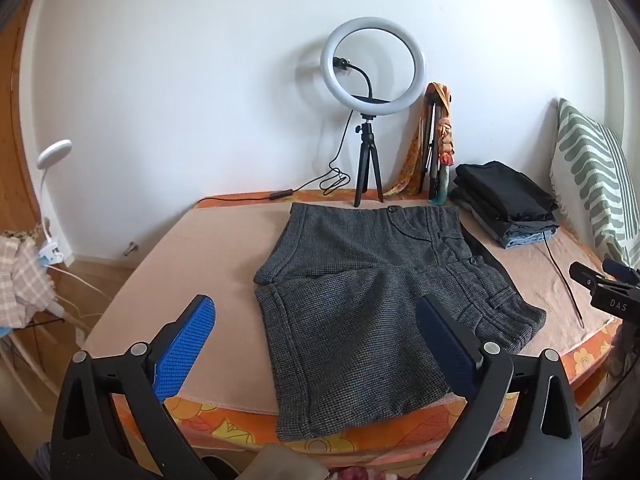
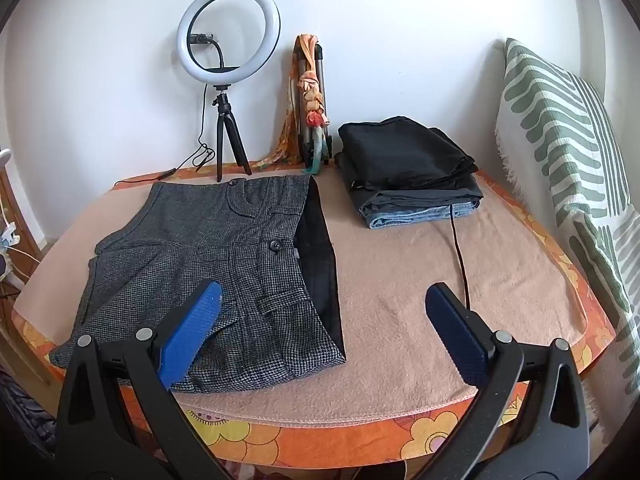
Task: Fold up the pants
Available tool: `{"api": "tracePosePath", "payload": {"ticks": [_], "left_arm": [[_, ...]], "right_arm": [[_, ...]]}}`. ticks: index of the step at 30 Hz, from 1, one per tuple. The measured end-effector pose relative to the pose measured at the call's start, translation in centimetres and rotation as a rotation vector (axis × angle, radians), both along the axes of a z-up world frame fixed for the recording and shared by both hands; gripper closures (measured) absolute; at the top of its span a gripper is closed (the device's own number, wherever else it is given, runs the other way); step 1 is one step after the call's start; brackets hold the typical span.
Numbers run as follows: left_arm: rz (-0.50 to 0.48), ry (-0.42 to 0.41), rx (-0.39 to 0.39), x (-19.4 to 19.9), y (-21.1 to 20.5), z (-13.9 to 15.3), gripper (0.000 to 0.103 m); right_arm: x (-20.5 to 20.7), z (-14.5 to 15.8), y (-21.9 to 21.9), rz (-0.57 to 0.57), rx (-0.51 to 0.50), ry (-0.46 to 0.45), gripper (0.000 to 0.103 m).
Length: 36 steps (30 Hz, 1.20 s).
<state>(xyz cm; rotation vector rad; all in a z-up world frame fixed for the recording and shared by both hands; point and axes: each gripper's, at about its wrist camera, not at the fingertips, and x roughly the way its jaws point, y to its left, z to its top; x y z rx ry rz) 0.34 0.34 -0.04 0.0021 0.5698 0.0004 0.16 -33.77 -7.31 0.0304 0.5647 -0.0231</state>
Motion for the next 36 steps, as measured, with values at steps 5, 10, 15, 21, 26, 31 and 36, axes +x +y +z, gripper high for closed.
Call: {"api": "tracePosePath", "payload": {"ticks": [5, 10, 15, 21, 26, 31, 36], "left_arm": [[0.009, -0.048, -0.018, -0.5, 0.7, 0.9, 0.003], [0.015, -0.048, 0.000, -0.9, 0.1, 1.7, 0.003], [0.011, -0.049, 0.003, -0.9, -0.2, 1.9, 0.003], [0.015, -0.044, 0.000, -0.8, -0.2, 1.9, 0.003], [0.016, -0.047, 0.001, -0.8, -0.2, 1.9, 0.003], [0.014, -0.046, 0.001, -0.6, -0.2, 2.0, 0.003], [0.011, -0.048, -0.001, -0.6, -0.3, 1.9, 0.003]], "right_arm": [[-0.5, -1.0, -0.6, 0.002, 0.009, -0.012, 0.000], [-0.4, 0.5, 0.1, 0.005, 0.010, -0.012, 0.000], [-0.2, 0.7, 0.5, 0.004, 0.010, -0.011, 0.000], [-0.2, 0.1, 0.2, 0.013, 0.022, -0.010, 0.000], [-0.1, -0.1, 0.1, 0.018, 0.028, -0.011, 0.000], [0.0, 0.0, 0.1, 0.018, 0.026, -0.010, 0.000], [0.0, 0.1, 0.1, 0.017, 0.028, -0.009, 0.000]]}}
